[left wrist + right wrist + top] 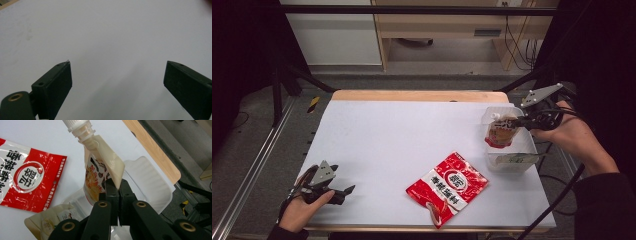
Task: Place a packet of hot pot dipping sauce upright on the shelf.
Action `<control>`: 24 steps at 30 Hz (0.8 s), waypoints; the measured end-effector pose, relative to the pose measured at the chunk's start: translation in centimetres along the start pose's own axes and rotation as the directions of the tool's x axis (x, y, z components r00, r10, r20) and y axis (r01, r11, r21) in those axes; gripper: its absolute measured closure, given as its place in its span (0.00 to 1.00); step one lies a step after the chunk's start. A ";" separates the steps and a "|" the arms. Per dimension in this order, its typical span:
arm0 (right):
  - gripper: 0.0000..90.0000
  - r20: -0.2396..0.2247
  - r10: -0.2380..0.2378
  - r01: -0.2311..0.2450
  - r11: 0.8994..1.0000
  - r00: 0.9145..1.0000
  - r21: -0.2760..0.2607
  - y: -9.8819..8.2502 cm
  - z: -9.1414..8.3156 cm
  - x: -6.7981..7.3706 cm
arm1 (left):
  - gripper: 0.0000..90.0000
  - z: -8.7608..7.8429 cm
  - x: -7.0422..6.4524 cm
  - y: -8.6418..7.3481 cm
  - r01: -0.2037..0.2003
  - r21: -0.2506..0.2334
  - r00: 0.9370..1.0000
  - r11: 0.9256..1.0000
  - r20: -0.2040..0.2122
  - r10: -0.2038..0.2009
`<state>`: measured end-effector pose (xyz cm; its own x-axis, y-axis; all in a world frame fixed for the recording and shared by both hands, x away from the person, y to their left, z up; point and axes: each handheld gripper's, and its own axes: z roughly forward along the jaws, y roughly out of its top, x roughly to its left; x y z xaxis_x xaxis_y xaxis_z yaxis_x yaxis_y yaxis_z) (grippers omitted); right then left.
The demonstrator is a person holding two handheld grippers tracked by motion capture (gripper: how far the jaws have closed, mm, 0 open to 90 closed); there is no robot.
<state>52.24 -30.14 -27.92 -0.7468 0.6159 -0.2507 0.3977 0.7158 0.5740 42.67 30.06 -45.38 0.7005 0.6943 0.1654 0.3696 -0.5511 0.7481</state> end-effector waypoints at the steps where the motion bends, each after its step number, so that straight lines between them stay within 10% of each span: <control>1: 0.99 0.001 0.002 -0.002 1.000 1.000 0.004 -0.1 0.1 0.0 | 0.09 0.0 0.0 0.0 -0.001 0.001 1.000 1.000 0.000 0.001; 24: 0.99 -0.031 0.047 -0.045 0.997 0.998 0.065 -2.6 3.2 -0.2 | 0.09 0.2 -0.3 0.0 -0.014 0.012 1.000 1.000 0.011 0.014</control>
<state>53.12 -31.03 -31.86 -0.7435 0.6382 -0.1996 0.4646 0.7077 0.5323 42.63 29.75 -45.54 0.7123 0.6813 0.1688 0.3669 -0.5664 0.7379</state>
